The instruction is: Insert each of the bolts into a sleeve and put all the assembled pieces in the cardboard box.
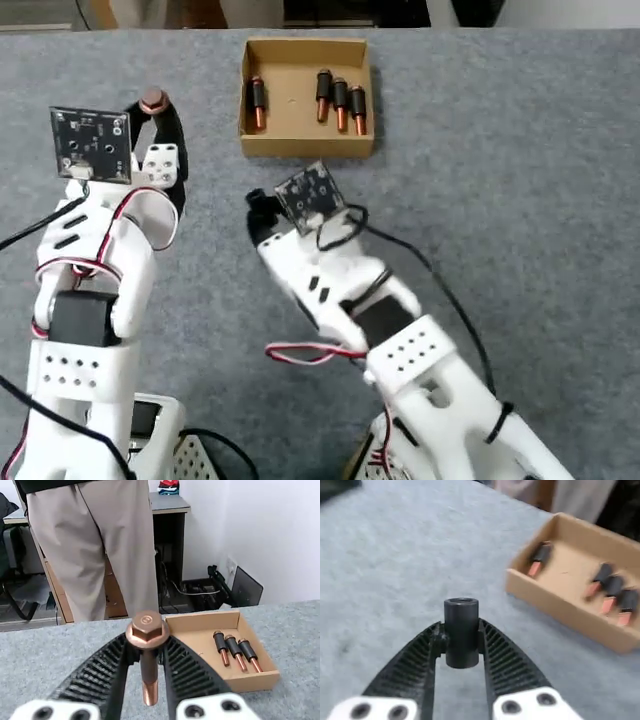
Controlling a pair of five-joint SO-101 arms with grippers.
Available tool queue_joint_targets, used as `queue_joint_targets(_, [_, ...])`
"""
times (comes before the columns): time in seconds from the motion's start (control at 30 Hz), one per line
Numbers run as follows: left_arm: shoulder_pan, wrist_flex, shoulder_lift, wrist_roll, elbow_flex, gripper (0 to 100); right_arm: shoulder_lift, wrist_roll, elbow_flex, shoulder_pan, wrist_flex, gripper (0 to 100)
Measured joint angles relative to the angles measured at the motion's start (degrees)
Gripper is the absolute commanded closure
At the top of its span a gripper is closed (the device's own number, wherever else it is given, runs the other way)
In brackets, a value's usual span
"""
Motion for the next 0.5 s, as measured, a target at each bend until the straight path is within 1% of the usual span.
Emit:
queue_joint_targets(0.1, [0.2,-0.3,1.2,0.0,-0.7,98,-0.1,-1.7,4.5,-1.8,-9.7,99.8])
queue_joint_targets(0.2, [3.6,-0.1,1.2,0.0,-1.0,98,-0.4,-2.0,9.6,-2.1,-21.0,99.8])
queue_joint_targets(0.27, [6.6,1.7,1.2,0.0,-1.2,98,-0.4,-2.0,12.0,-2.1,-27.8,99.8])
queue_joint_targets(0.37, [10.6,3.5,1.2,0.0,-1.2,98,-0.4,-2.0,13.3,-2.1,-32.0,99.8])
queue_joint_targets(0.5, [11.6,3.4,1.2,0.0,-1.2,98,-0.4,-2.0,14.4,-2.1,-34.4,99.8])
